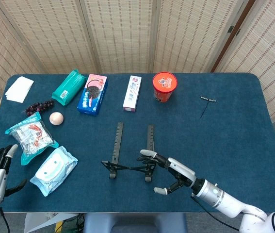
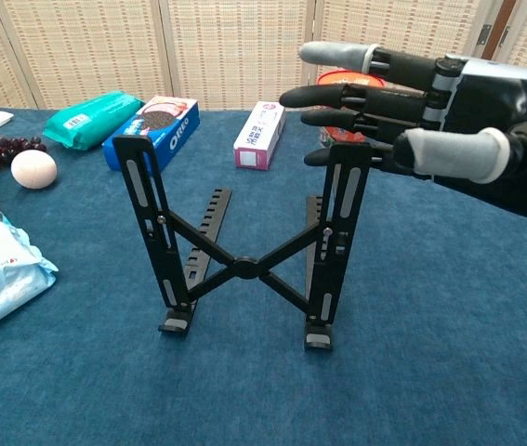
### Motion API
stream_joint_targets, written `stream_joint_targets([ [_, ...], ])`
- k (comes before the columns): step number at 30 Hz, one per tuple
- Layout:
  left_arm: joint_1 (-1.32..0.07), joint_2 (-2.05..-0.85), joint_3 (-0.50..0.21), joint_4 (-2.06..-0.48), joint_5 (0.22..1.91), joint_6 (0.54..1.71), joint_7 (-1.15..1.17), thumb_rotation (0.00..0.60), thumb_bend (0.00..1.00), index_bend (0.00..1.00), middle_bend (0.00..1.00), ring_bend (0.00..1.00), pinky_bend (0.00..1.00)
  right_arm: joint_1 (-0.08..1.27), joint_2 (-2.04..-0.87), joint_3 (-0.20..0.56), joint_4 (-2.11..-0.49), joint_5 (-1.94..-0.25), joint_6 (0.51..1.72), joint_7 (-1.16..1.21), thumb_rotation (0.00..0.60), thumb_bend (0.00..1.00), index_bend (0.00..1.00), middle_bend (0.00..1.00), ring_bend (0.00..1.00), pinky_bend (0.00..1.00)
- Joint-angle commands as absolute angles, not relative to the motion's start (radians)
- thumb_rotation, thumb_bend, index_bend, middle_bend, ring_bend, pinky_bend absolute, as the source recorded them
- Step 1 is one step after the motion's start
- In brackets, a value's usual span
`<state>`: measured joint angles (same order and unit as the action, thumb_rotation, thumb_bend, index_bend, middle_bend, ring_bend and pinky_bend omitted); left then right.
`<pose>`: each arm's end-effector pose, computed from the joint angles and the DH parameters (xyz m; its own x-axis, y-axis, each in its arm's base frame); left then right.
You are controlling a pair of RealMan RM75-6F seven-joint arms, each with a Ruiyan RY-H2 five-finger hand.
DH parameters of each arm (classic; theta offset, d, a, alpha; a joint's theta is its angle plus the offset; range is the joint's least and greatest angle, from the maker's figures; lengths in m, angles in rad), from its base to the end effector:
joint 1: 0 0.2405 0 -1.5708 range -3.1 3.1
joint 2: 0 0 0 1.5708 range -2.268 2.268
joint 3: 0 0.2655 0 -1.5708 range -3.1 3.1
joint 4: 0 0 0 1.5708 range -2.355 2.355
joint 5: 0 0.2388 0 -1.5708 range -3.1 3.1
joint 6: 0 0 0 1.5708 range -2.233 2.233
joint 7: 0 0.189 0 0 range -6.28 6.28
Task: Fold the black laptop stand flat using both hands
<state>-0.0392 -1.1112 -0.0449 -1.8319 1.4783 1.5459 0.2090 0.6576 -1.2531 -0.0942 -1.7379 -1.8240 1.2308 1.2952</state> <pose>-0.2912 0.2103 0.1308 0.3932 -0.0168 0.9193 0.9187 0.0469 -0.3921 -0.1159 -0.2720 0.0041 -0.4825 -0.7984 0.3602 -0.5724 -0.0239 -0.8197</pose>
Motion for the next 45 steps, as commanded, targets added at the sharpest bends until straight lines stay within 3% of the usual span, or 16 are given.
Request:
stream_joint_targets([
  [1,-0.040,-1.112,-0.045,-1.831,1.480,1.545,0.208,0.600,0.18,0.05,0.07,0.05,0.00,0.653,-1.255,-0.090,-1.733,-1.801,1.227,1.254,0.600,0.17,0.00,0.16,0.00,0.14],
  [27,-0.039,-1.111,-0.045,-1.841,1.483,1.548,0.214,0.600,0.18,0.05,0.07,0.05,0.00,0.673,-1.369,-0.096,-1.602,-1.707,1.132,1.285,0.600,0.17,0.00,0.16,0.00,0.14],
  [45,-0.038,-1.110,-0.045,-1.840,1.483,1.547,0.218,0.600,0.18,0.05,0.07,0.05,0.00,0.674,-1.438,-0.146,-1.548,-1.730,1.117,1.360,0.600,0.17,0.00,0.16,0.00,0.14],
])
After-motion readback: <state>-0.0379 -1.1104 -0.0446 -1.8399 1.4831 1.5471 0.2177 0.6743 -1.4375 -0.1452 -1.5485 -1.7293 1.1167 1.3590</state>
